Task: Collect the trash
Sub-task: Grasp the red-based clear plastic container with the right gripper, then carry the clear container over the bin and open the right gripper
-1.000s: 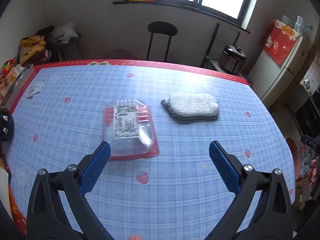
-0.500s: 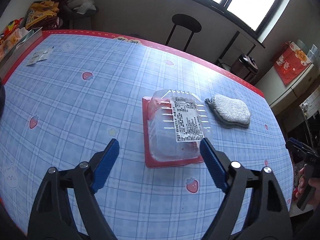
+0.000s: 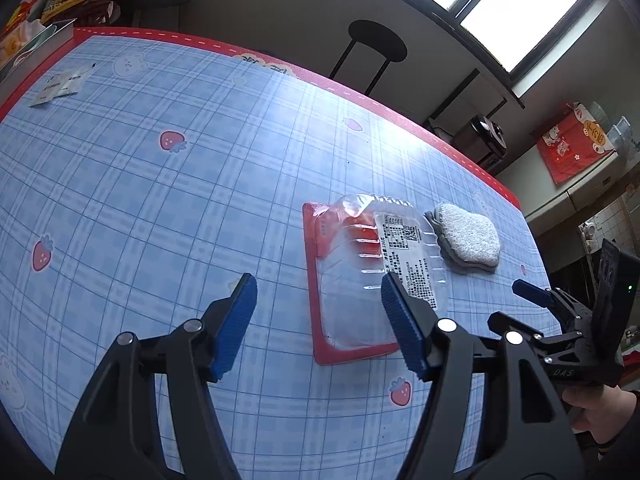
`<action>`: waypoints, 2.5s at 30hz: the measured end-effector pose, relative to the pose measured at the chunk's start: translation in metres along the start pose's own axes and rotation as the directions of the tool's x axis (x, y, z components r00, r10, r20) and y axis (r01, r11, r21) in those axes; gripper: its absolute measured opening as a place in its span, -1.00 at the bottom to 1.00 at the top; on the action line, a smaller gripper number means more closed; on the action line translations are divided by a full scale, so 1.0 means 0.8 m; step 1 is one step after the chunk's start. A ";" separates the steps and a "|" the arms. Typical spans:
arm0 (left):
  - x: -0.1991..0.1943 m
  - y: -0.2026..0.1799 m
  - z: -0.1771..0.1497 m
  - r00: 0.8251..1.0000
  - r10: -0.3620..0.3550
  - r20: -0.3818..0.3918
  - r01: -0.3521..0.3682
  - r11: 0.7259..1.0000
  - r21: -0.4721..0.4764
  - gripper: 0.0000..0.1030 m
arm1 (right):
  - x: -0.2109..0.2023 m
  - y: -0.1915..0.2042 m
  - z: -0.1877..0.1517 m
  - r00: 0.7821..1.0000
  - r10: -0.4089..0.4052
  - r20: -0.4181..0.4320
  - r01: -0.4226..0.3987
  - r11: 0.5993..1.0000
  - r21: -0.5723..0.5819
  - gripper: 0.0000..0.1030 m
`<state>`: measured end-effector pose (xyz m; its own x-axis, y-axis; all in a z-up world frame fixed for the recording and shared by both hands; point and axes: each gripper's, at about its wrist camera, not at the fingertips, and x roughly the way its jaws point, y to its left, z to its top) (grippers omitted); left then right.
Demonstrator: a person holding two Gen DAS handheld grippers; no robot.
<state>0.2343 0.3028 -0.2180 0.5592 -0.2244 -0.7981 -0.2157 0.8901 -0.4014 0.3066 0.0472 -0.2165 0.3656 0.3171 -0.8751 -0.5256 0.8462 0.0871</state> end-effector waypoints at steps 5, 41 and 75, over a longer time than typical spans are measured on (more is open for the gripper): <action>0.011 0.014 0.005 0.999 -0.038 -0.027 0.037 0.999 -0.038 0.26 | 0.022 0.040 -0.003 1.000 0.003 -0.026 -0.006 0.990 -0.138 0.75; 0.088 0.040 0.020 0.921 -0.380 -0.087 0.325 0.872 -0.366 0.57 | 0.077 0.100 0.017 0.996 0.058 -0.067 -0.075 0.951 -0.300 0.14; 0.055 -0.237 -0.026 0.784 -0.548 -0.291 0.518 0.836 -0.180 0.48 | -0.016 -0.070 -0.108 0.992 0.113 0.053 -0.118 0.989 0.094 0.15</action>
<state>0.2833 0.1159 -0.1865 0.3237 -0.7792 -0.5366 -0.0352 0.5569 -0.8298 0.2649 -0.0412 -0.2510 0.3436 0.4328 -0.8334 -0.4902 0.8396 0.2340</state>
